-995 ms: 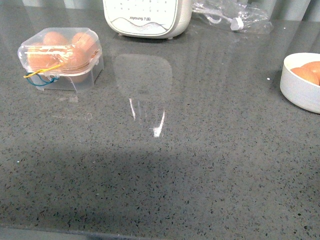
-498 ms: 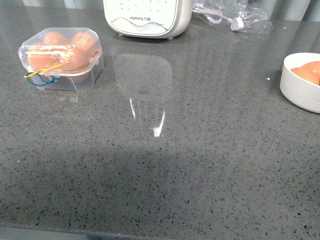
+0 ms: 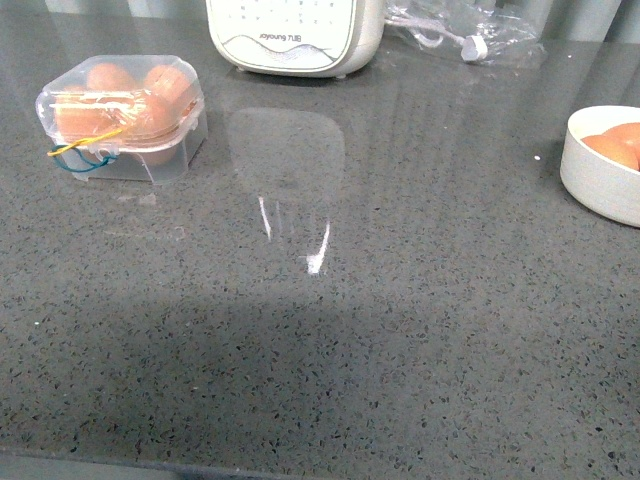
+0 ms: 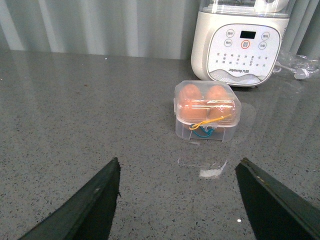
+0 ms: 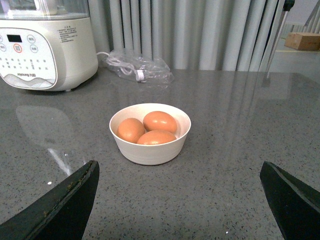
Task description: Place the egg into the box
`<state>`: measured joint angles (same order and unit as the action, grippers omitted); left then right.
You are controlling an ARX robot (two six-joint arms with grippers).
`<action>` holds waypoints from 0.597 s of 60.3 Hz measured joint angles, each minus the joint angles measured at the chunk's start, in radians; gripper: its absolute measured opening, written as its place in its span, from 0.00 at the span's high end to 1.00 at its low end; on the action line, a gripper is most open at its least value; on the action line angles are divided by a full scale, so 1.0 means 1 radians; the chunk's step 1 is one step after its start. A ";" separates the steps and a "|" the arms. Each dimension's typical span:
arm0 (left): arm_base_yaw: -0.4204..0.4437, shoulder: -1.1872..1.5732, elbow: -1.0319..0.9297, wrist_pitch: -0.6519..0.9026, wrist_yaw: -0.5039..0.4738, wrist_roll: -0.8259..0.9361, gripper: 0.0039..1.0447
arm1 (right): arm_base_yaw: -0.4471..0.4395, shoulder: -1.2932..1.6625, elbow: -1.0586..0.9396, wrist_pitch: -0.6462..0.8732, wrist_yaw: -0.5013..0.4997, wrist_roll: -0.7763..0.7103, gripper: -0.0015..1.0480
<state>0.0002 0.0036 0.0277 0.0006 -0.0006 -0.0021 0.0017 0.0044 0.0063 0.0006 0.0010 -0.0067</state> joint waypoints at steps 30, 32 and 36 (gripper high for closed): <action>0.000 0.000 0.000 0.000 0.000 0.000 0.06 | 0.000 0.000 0.000 0.000 0.000 0.000 0.07; 0.000 0.000 0.000 0.000 0.000 0.000 0.06 | 0.000 0.000 0.000 0.000 0.000 0.000 0.07; 0.000 0.000 0.000 0.000 0.000 0.000 0.06 | 0.000 0.000 0.000 0.000 0.000 0.000 0.07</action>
<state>0.0002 0.0036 0.0277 0.0006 -0.0006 -0.0017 0.0017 0.0044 0.0063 0.0006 0.0010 -0.0067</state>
